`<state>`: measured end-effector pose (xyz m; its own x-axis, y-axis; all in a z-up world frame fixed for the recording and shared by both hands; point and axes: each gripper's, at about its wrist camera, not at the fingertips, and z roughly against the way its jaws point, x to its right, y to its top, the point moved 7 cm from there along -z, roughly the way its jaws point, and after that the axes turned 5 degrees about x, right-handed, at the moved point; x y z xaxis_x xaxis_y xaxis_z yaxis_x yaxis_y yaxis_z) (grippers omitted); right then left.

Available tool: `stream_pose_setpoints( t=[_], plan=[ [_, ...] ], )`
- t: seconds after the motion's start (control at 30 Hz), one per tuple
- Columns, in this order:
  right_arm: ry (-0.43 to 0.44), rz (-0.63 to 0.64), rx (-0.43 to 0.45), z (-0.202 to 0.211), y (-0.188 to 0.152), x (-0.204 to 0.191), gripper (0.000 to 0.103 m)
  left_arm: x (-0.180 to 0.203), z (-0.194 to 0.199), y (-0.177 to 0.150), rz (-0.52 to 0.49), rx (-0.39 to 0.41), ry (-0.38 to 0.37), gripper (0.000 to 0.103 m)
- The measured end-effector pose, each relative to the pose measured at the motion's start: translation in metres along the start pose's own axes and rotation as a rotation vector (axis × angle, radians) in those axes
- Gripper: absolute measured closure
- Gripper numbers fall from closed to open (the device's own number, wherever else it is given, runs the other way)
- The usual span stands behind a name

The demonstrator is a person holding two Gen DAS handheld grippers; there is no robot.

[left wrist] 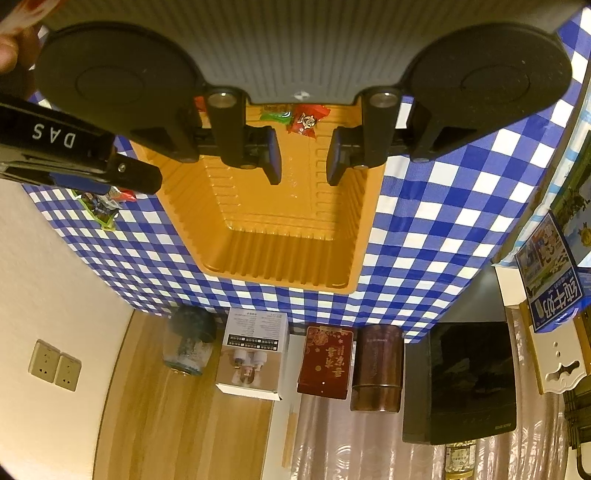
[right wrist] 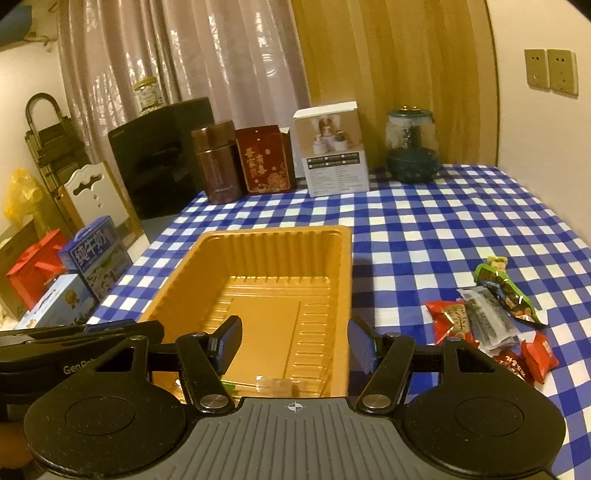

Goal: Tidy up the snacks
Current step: 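Move both tools back toward the remaining snack pile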

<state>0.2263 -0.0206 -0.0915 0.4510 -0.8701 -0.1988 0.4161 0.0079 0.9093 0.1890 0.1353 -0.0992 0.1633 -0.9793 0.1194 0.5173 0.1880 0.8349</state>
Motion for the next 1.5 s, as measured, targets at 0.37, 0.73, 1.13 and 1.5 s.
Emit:
stream_pose_setpoints(
  t=[0.37,0.73,1.13,1.5],
  plan=[
    [-0.084,-0.032,0.042,0.013,0.004,0.029,0.04,0.027,-0.001,0.003,-0.022,0.004,-0.049,0.076],
    [-0.174,-0.087,0.063,0.031,0.003,0.078,0.04,0.07,-0.004,0.005,-0.064,0.004,-0.112,0.062],
    [-0.296,-0.166,0.042,0.049,-0.013,0.149,0.04,0.109,-0.012,0.004,-0.088,0.007,-0.158,0.022],
    [-0.33,-0.309,-0.007,0.046,-0.032,0.199,0.04,0.134,-0.025,-0.001,-0.125,0.025,-0.163,0.005]
  ],
)
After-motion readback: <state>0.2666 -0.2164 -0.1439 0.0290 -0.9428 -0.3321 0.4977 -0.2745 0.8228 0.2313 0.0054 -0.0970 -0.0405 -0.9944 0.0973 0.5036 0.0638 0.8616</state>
